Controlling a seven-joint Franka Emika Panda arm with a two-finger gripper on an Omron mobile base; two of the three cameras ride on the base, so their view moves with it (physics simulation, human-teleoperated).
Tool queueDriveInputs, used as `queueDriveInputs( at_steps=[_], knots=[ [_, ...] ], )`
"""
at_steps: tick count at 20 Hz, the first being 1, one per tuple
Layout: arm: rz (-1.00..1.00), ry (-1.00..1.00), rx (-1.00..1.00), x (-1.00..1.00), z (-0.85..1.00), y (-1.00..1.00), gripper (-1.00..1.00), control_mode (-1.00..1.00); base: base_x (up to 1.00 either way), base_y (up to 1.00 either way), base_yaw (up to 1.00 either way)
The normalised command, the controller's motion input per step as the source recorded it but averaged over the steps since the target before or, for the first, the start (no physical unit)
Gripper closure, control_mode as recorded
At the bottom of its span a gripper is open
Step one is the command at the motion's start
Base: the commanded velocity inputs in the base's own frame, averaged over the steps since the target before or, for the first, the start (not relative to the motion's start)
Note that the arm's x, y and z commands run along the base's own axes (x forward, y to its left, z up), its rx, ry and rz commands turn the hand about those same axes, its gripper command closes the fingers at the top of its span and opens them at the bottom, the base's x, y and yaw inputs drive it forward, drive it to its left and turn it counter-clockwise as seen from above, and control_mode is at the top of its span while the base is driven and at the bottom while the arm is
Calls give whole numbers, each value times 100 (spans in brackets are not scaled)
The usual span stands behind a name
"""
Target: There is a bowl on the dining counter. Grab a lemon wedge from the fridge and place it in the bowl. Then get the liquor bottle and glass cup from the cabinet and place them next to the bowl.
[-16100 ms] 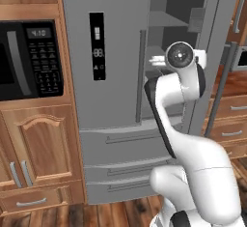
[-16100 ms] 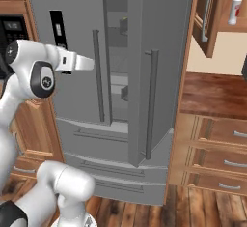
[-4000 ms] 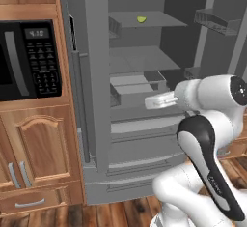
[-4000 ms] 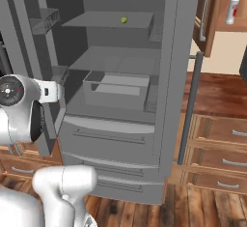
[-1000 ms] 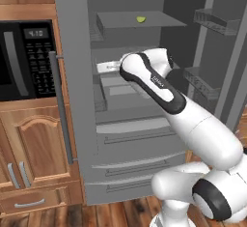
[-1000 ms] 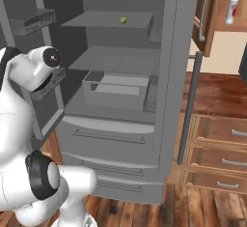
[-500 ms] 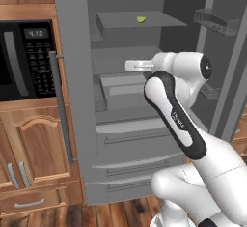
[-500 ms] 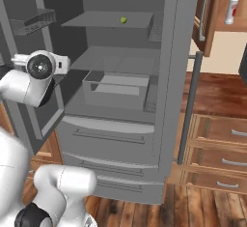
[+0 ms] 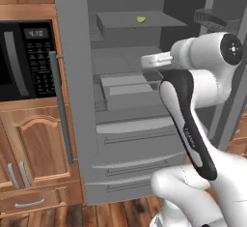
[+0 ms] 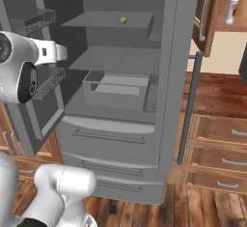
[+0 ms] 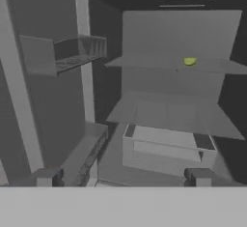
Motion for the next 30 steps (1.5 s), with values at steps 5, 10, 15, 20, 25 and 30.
queueDriveInputs(
  at_steps=[5,10,15,20,25,30],
  knots=[
    [-9,18,-24,-98,0,-15,-100,-100,0,0,0],
    [-9,27,-10,-76,-13,-21,-100,-100,0,0,0],
    [-6,16,0,-62,-1,-24,-100,-100,0,0,0],
    [0,-3,2,-40,0,-2,-100,-100,0,0,0],
    [0,-19,0,-4,-1,0,-100,-100,0,0,0],
    [0,-27,0,16,-13,0,-100,-100,0,0,0]
  ],
)
